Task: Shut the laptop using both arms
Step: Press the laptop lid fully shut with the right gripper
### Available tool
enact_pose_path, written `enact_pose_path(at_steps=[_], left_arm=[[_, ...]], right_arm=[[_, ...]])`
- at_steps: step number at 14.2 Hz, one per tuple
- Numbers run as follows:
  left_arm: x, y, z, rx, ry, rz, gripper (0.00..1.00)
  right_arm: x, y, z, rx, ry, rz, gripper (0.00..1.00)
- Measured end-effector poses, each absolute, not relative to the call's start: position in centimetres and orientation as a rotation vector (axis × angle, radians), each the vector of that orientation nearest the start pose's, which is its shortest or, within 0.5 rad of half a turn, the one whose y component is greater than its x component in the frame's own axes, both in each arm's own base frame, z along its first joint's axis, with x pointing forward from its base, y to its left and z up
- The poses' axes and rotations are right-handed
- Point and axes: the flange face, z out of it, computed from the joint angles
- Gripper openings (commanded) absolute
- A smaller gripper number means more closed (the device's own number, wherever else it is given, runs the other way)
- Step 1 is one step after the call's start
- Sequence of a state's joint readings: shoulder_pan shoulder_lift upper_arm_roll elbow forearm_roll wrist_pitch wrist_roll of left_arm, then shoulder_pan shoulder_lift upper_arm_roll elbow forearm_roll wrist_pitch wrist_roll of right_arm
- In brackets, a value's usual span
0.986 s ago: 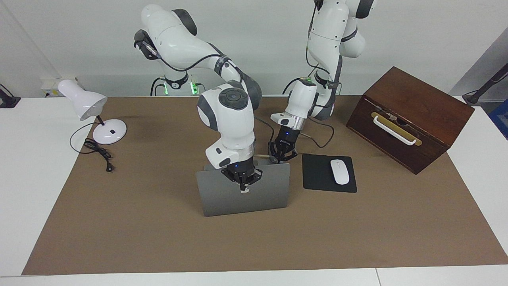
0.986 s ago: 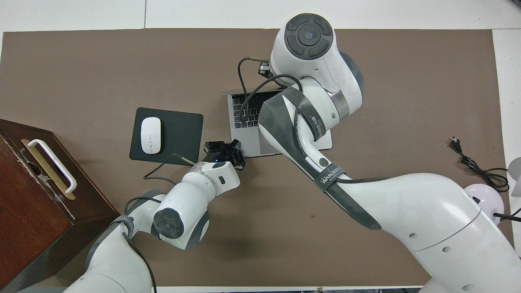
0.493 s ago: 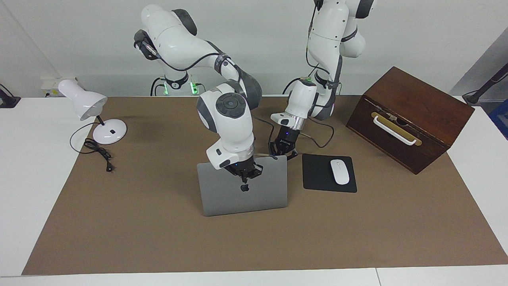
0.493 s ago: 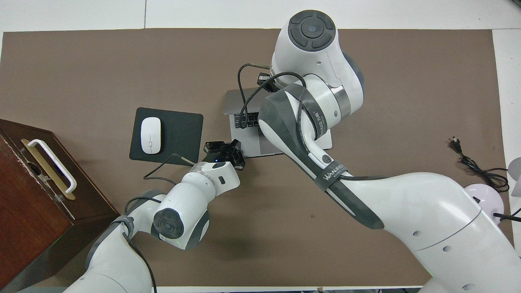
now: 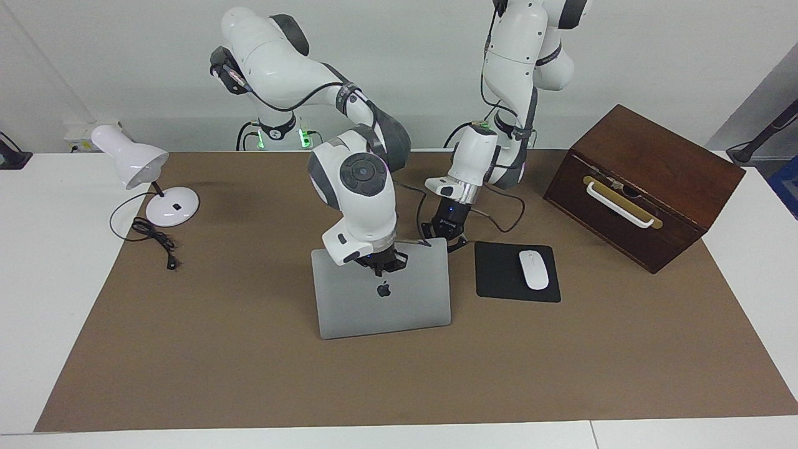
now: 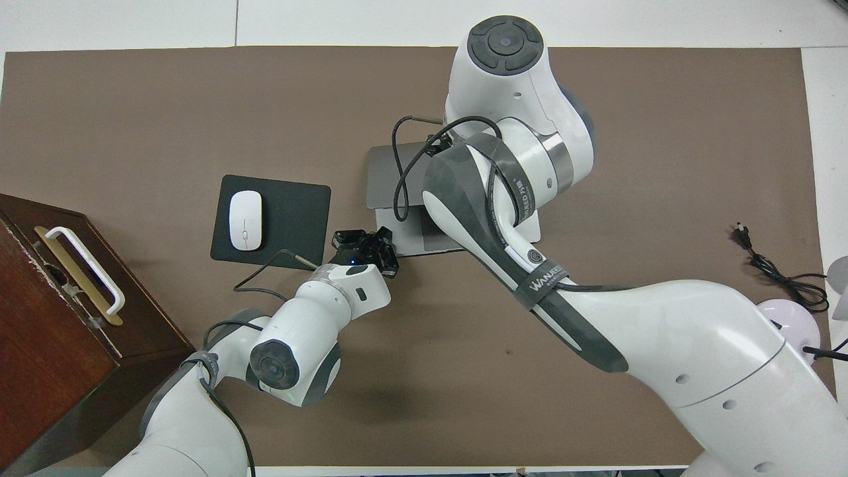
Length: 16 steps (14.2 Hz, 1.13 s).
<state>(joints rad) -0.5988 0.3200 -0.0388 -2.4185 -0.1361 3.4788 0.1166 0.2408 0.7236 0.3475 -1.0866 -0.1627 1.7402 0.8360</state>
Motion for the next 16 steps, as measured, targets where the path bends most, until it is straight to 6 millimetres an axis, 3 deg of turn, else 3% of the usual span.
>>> enact_pose_path(at_steps=[7, 16], left_arm=[[44.4, -30.9, 26.6, -2.979, 0.949, -1.168, 0.00], [44.3, -30.9, 26.5, -2.974, 0.957, -1.171, 0.00]], right_arm=[[65.9, 33.9, 38.4, -3.026, 0.472, 0.247, 0.00], [65.6, 34.5, 35.1, -3.012, 0.489, 0.243, 0.00]])
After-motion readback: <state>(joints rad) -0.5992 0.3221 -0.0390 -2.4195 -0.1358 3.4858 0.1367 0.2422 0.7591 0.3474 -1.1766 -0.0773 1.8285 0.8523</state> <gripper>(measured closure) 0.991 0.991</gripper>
